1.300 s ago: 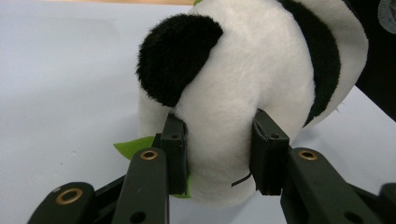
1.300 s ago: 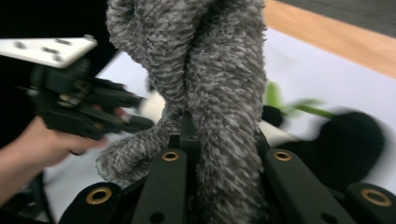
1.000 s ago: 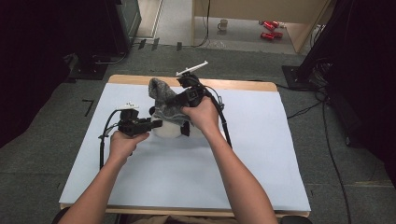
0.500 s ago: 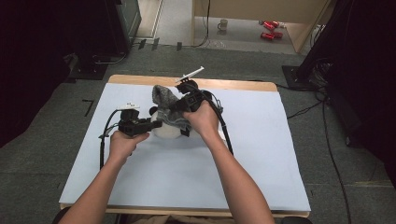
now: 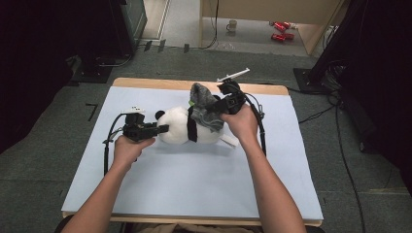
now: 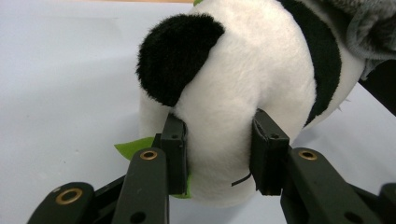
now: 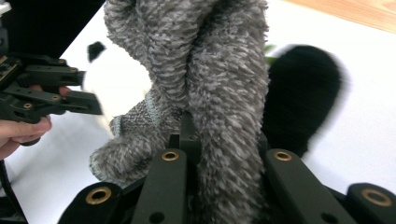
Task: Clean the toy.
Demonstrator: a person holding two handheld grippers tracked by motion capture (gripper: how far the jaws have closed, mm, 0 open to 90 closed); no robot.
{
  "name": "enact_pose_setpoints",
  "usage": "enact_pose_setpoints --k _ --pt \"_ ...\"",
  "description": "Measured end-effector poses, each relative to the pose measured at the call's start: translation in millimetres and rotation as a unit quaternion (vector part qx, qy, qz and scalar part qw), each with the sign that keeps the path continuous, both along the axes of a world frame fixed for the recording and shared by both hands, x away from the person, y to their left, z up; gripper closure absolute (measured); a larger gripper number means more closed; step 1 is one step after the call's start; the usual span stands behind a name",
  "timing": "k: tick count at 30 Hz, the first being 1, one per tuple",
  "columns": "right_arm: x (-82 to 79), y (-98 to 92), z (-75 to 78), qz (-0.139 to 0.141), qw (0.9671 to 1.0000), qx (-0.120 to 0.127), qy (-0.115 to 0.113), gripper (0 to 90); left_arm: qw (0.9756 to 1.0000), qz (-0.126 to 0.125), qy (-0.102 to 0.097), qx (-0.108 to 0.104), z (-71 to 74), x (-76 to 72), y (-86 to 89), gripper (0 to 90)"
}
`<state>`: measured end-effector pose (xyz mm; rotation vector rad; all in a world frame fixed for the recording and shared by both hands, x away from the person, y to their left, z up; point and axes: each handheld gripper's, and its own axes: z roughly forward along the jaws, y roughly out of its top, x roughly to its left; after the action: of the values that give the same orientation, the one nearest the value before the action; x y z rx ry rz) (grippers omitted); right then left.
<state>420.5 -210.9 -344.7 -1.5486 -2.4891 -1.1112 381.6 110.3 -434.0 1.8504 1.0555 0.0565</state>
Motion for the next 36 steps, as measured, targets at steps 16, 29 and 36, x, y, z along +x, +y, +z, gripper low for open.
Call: enact_pose_setpoints --k 16,29,36 --pt "-9.7 -48.6 0.7 -0.036 0.9990 0.024 -0.009 77.4 0.9957 -0.039 0.058 -0.061 8.9 -0.4 2.0 70.9" --pt "-21.3 -27.3 30.6 0.000 0.9987 0.030 -0.041 77.5 0.9926 -0.033 0.092 -0.073 13.7 -11.2 0.6 71.0" --pt "-33.5 2.2 31.1 0.042 0.9972 0.043 -0.045 77.4 0.9958 -0.013 0.079 -0.045 9.3 -5.8 0.4 68.6"
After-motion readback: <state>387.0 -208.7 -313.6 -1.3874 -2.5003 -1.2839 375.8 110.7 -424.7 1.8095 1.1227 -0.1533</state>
